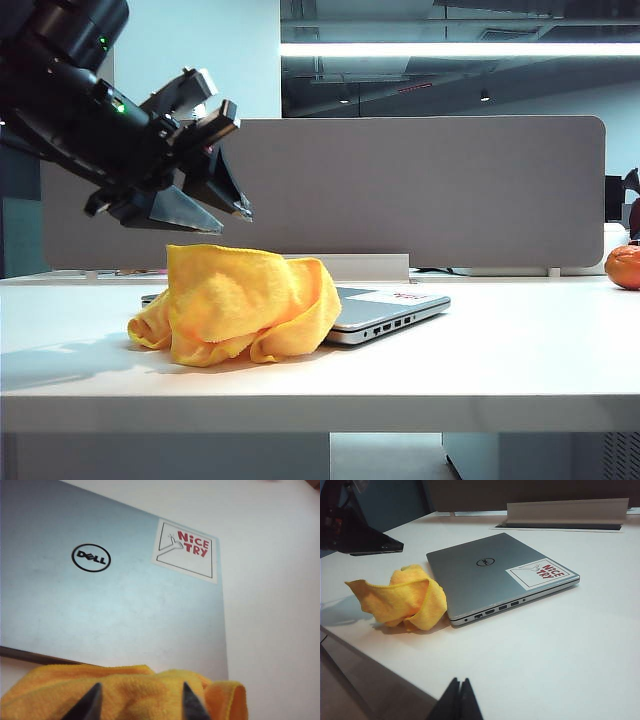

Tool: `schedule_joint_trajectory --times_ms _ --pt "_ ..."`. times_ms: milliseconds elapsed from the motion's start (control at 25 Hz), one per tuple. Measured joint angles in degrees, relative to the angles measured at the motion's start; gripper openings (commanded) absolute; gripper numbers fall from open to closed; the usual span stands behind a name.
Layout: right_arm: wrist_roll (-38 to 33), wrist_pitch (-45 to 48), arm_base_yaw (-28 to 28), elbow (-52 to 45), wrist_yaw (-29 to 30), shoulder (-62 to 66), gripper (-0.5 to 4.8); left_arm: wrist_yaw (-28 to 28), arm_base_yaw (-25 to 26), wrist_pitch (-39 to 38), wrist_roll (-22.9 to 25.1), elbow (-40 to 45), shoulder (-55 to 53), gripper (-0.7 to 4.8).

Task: Pick up the yellow rag and put it over the laptop.

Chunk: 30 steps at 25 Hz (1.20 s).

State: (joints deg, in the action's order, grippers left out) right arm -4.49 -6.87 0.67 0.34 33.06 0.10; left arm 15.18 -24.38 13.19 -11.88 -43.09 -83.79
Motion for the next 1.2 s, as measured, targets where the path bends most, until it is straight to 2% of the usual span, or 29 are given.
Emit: schedule_joint_trajectory --times_ms 120,200,320,480,801,881,1001,1121,1201 --pt "0.00 0.02 0.00 0.00 0.02 0.00 -0.05 -0.02 -0.79 -0.66 0.59 0.00 -0.46 3.98" --pt "0.00 0.02 0.00 0.00 0.00 0.02 -0.06 0.02 -1.03 -1.64 1.55 -0.02 -0.48 4.79" --pt "0.00 0.02 0.00 0.00 0.02 0.00 -0.06 -1.31 -1.64 -4.04 2.45 -0.02 -0.50 4.79" --pt "0.00 -0.09 0.00 0.00 0.02 0.00 -0.06 -2.89 -2.23 -4.42 6.38 -0.04 -2.34 4.79" --pt "0.00 -0.11 0.00 0.00 0.00 0.00 -0.06 -3.85 -2.84 -4.46 7.17 -0.04 -9.16 4.79" --pt "0.00 -0.11 -0.02 0.00 0.00 0.00 -0.06 -4.04 -3.04 -4.85 7.17 -0.04 -9.33 4.20" --pt "0.00 -0.11 -0.02 0.00 0.02 0.00 -0.06 -4.07 -3.04 -4.94 7.30 -0.04 -9.33 3.03" --pt "0.00 -0.11 -0.02 0.00 0.00 0.00 -0.06 -4.04 -3.04 -5.73 7.30 -0.04 -9.33 1.29" --pt "0.00 -0.11 -0.02 0.00 -0.02 0.00 -0.06 -3.65 -3.04 -6.40 7.32 -0.04 -9.33 0.44"
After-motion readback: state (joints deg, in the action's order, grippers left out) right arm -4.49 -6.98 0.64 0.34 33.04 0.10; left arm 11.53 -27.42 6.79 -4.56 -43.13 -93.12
